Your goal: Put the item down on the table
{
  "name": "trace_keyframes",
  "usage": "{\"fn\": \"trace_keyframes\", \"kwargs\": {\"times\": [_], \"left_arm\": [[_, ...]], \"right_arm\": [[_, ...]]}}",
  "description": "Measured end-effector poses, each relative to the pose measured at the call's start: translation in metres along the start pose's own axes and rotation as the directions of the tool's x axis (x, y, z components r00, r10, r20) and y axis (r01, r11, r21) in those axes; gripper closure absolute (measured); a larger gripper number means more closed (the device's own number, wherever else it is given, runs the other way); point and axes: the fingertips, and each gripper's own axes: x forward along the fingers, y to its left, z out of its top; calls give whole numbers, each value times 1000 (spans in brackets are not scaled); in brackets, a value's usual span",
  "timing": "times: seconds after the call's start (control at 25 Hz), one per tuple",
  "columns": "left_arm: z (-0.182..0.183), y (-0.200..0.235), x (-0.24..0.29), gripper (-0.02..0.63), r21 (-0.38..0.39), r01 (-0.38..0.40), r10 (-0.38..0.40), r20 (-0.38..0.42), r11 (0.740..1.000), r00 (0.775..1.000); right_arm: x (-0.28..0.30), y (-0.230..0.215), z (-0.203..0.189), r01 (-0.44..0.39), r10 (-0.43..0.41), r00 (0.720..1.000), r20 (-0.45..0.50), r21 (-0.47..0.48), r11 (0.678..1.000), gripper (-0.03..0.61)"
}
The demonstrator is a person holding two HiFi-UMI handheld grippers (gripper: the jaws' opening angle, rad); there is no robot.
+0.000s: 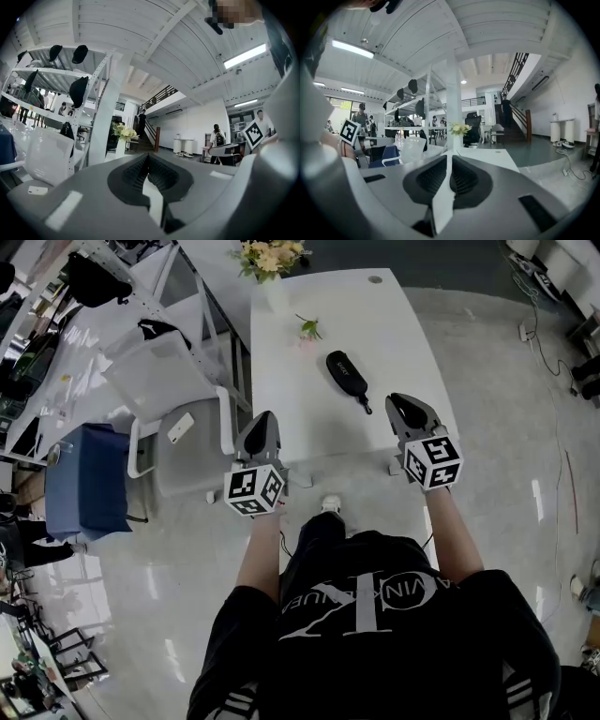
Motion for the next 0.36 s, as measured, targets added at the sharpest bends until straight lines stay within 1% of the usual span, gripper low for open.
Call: {"fn": "trace_keyframes", "kwargs": {"times": [0.36], "left_arm": [[-1,-9,-14,601,3,-13,13,1,1000,1000]], "right_arm": [[-16,-1,-2,4,-4,1000,10,7,1000,535]]}}
